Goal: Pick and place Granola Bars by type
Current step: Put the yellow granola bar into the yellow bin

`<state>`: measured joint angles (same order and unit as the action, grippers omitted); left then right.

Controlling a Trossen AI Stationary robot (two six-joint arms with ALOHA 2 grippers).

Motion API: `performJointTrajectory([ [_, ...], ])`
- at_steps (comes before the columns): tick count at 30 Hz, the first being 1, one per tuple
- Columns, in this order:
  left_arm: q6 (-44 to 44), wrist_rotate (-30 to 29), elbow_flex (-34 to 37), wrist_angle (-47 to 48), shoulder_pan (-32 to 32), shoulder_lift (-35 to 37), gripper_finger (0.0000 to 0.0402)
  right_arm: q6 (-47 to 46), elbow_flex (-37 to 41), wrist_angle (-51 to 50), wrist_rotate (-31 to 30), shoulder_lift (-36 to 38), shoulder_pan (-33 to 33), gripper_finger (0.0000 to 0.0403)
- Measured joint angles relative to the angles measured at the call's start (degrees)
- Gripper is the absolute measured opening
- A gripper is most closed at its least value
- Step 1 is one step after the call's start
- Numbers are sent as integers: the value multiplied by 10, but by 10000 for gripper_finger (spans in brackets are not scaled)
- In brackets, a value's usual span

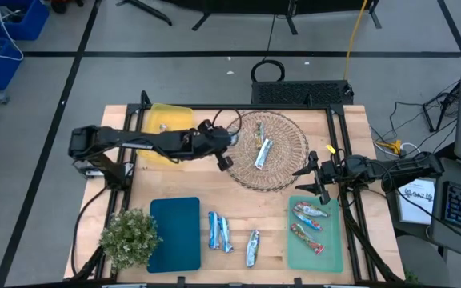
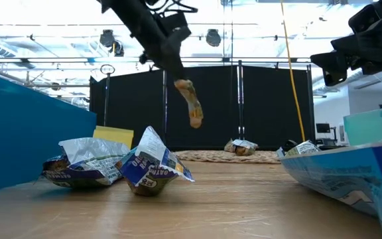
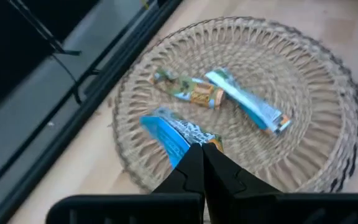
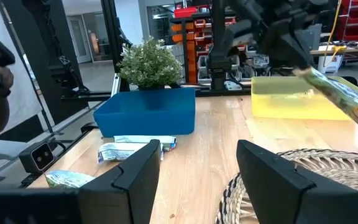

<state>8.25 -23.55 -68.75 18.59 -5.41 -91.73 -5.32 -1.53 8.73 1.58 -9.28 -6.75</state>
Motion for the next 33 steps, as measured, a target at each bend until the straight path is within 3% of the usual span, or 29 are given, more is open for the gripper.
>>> performJointTrajectory([
  [14, -25, -91, 0, 37, 46, 56, 0, 0, 0, 0, 0, 0, 0, 203],
  [27, -23, -193, 0, 74, 57, 57, 0, 0, 0, 0, 0, 0, 0, 203],
  [33, -9, -198, 1, 95, 57, 80, 0, 0, 0, 0, 0, 0, 0, 203],
])
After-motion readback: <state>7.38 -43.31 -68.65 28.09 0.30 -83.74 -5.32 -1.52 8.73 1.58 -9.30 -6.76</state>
